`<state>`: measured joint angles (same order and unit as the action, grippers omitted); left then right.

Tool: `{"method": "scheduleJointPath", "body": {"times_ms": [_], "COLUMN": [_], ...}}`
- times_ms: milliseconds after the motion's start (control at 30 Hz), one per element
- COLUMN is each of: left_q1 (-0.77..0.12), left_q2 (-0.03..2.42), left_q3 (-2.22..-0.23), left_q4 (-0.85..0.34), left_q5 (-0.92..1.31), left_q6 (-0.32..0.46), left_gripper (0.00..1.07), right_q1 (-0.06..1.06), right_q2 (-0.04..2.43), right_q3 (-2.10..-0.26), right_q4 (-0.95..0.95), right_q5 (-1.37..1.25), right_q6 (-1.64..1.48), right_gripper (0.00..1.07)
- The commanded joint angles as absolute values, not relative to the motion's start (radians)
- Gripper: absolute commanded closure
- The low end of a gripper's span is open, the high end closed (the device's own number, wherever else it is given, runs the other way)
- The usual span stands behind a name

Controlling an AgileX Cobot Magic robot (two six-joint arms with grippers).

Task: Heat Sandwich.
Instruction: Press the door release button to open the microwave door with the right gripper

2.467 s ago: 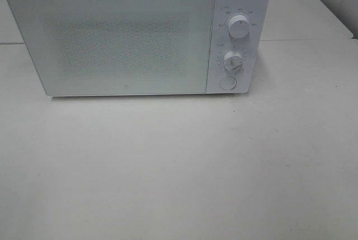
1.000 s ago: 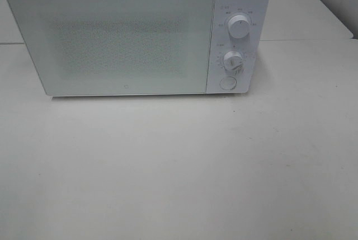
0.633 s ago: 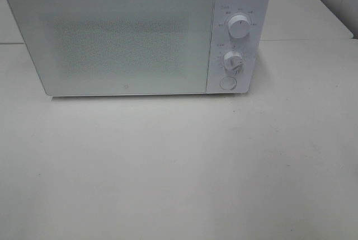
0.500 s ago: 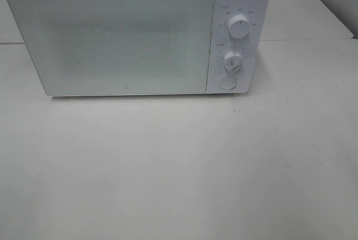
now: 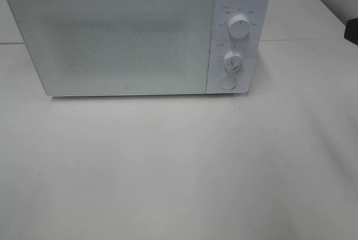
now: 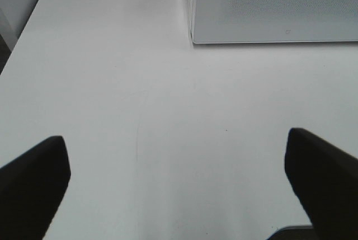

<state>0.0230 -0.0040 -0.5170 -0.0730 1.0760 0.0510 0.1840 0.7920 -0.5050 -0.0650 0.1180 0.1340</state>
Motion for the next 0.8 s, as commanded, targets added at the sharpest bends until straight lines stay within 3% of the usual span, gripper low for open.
{"method": "scheduleJointPath", "body": {"times_ms": [33, 800], "left_q1": [0.025, 0.025], "left_q2": [-0.01, -0.01], "left_q3": [-0.516, -0.516], "left_q4": [-0.08, -0.08], "left_q5": [1.067, 1.067], "left_q6": [0.049, 0.049], "left_gripper": [0.07, 0.07], "right_q1": [0.176, 0.179], "right_q2": [0.843, 1.148], "right_q3": [-0.503, -0.439], "right_q4": [-0.067, -0.118], "right_q5": [0.03, -0.508], "right_q6": [0.127, 0.127], "right_gripper": [0.34, 0.34]}}
